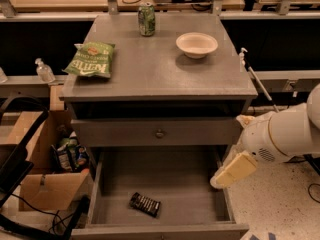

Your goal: Pick rxbar chocolate from middle drawer and place on counter

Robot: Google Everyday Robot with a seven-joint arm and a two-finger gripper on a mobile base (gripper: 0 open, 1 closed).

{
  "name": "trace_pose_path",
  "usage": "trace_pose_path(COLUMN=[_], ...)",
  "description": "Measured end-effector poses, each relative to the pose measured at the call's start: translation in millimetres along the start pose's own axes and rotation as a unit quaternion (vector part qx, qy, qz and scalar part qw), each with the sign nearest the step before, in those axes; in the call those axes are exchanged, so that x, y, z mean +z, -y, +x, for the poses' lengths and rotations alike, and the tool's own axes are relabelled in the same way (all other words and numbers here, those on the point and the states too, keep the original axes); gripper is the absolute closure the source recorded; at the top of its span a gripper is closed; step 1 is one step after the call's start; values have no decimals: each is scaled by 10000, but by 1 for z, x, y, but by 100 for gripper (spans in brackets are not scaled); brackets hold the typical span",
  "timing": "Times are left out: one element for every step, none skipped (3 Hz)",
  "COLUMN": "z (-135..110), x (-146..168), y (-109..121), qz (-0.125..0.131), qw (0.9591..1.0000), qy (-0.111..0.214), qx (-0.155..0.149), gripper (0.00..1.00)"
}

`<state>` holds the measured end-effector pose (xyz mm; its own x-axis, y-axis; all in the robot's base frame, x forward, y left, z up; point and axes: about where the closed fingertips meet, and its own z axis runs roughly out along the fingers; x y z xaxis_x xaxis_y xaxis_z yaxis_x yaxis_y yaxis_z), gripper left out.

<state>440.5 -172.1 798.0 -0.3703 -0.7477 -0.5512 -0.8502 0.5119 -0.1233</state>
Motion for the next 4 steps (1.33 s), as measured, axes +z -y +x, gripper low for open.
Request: trace_pose_path(z=[-23,-25,-18,18], x=[26,27,40,96], y=[37,42,39,19], qz=[295,380,446,429], qw=[9984,9979,9973,9941], qy=[462,512,533,828], qx=[136,142,228,547], gripper=[0,0,0,0])
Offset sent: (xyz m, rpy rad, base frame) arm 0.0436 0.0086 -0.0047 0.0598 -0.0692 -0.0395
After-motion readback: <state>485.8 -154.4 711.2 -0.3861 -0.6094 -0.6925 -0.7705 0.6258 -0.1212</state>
